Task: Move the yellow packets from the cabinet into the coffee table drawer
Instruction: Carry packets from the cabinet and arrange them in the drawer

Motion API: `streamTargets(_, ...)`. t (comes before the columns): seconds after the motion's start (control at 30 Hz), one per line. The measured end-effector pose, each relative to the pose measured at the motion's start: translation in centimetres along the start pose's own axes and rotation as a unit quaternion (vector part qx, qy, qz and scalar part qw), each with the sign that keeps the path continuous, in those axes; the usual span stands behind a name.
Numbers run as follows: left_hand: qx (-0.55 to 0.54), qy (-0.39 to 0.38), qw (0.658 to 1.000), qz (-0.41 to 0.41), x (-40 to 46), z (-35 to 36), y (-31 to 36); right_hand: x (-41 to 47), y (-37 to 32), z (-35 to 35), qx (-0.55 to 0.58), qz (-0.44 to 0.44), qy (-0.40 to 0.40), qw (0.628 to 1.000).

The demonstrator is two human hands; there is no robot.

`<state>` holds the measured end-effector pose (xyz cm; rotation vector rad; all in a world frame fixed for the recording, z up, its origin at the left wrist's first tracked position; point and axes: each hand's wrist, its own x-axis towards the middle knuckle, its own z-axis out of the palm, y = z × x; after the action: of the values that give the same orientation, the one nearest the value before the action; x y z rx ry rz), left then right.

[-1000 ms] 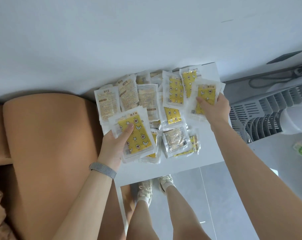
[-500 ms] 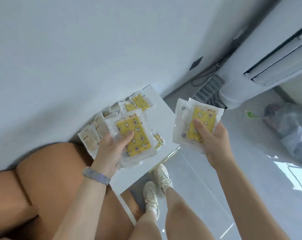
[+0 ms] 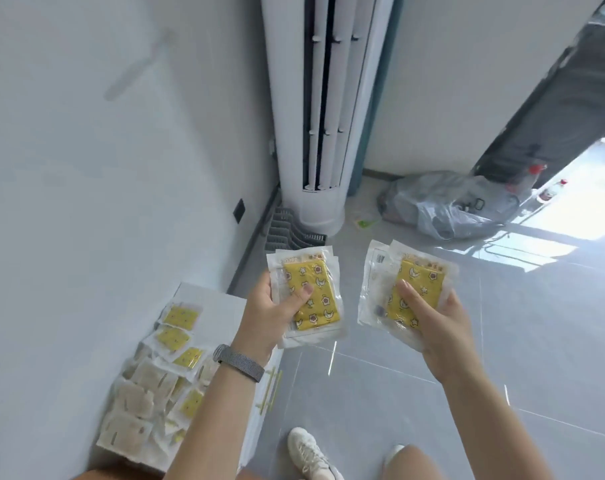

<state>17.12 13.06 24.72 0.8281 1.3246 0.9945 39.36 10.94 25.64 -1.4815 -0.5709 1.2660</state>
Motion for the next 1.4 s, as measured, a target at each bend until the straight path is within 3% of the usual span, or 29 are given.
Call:
streamTargets(0.2,-0.004,-0.1,0.995,-0.004,-1.2,11.5,1.3,-2.3,-3.6,-10.6,0.07,-0.025,0.091,0.993)
streamTargets(0.47,0.036,-0.196,0.979,-0.041,-6.1,25.9,-2.0,-5.9,-5.4,-25.7,0.118,-0.068,0.211,0.968)
streamTargets(0.77,0.075,-0.342,0.935,-0.056,-14.5,43.6,-5.8,-13.3,-5.6,-42.8,0.157,-0.095,0.333,0.925)
streamTargets(0.9,0.098,-0.43,0.895,-0.065,-18.6,50.0,-7.4,-17.8,-4.9,-48.3,0.188,-0.117,0.414,0.883)
streamTargets(1.1,0.144,-0.543,0.824,-0.069,-22.5,54.8,-9.0,-23.9,-3.1,-50.2,0.249,-0.118,0.516,0.811)
streamTargets(1.4,0.23,-0.707,0.66,-0.111,-30.0,59.1,-11.8,-31.8,0.7,-47.7,0.316,-0.119,0.67,0.661)
